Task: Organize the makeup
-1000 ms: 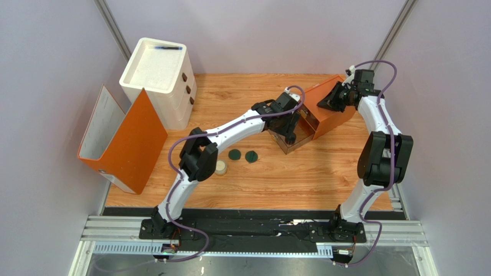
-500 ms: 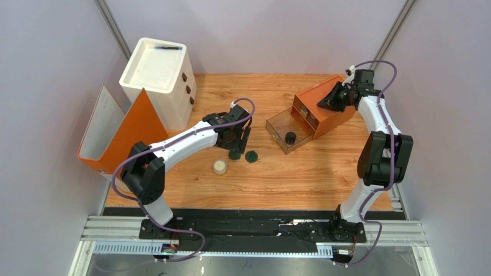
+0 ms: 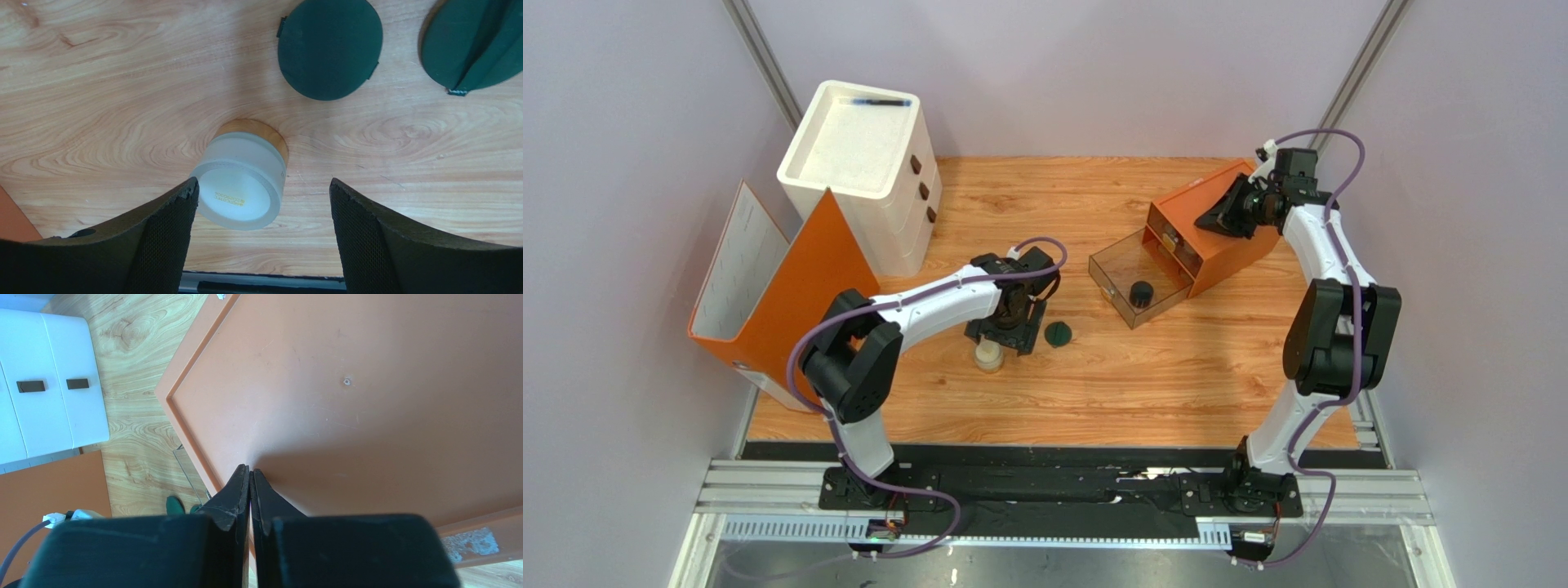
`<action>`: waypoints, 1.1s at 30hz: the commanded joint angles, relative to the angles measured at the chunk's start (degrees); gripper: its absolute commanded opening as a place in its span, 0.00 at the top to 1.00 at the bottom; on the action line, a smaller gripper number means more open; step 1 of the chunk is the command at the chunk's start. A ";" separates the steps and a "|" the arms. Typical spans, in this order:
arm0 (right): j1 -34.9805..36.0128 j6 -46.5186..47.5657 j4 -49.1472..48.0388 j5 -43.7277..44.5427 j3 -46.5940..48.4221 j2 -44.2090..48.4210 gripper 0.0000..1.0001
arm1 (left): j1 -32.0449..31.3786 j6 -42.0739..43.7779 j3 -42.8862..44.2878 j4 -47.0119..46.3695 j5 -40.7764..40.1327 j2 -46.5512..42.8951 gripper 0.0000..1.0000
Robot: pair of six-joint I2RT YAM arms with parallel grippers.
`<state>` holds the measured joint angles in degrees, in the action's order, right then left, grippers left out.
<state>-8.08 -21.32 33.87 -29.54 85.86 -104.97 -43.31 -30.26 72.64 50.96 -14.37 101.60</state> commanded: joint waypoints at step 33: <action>0.96 3.30 14.03 8.45 -5.45 -7.88 0.95 | 1.56 -1.38 -0.77 -4.82 3.65 2.81 1.00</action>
<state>-8.05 -21.45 33.61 -30.57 85.91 -105.41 -41.60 -33.52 66.92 47.88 -12.49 103.90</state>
